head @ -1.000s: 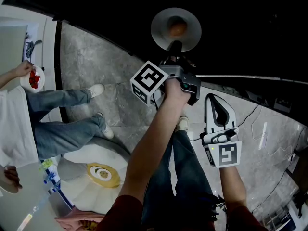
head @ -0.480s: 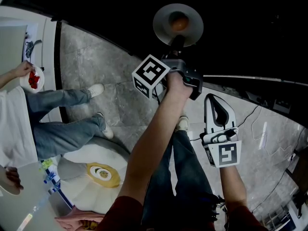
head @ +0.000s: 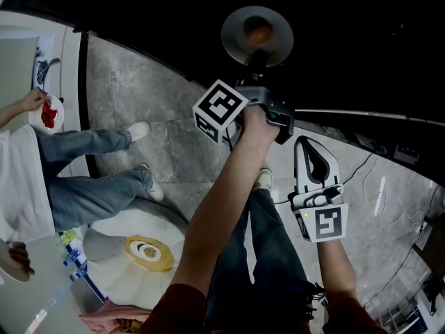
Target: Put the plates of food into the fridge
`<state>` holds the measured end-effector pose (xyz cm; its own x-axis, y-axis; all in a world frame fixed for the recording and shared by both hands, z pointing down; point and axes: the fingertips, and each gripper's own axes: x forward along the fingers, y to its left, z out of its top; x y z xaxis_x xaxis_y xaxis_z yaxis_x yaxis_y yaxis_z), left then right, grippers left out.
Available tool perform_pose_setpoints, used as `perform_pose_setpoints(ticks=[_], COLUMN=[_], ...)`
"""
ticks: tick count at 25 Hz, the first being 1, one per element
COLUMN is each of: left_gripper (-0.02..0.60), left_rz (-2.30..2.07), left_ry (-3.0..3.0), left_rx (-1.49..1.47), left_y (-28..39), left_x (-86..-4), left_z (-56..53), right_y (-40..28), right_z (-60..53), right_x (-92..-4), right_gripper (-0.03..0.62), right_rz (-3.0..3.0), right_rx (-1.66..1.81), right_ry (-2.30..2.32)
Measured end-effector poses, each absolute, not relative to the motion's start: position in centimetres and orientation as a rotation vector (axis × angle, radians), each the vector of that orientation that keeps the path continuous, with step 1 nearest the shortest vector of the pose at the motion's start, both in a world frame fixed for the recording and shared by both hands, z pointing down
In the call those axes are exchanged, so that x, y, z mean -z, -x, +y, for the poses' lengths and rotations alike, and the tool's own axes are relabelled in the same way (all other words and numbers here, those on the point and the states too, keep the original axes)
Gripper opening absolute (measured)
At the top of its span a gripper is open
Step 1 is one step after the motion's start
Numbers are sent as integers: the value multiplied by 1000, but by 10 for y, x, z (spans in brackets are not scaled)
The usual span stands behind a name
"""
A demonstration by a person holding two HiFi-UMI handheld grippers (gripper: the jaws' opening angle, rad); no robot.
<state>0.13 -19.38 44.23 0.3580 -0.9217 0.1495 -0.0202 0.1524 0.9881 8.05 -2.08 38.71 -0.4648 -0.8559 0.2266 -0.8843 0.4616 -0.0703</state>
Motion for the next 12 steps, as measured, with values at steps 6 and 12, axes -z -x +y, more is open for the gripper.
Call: perform_pose_setpoints(ticks=[6,12], left_gripper=[23,25], left_rz=[-1004,-1019], left_ry=[-1270,-1296], left_rx=[841,842], left_y=[-2,-1], left_x=[-440,-440], left_z=[-194,-194], right_y=[-82,-84], right_z=[-19,-22], right_x=[-389,-387], right_gripper=[11,11], right_rz=[-2545,-2542], right_rx=[-276,-265], right_ry=[-1518,-1543])
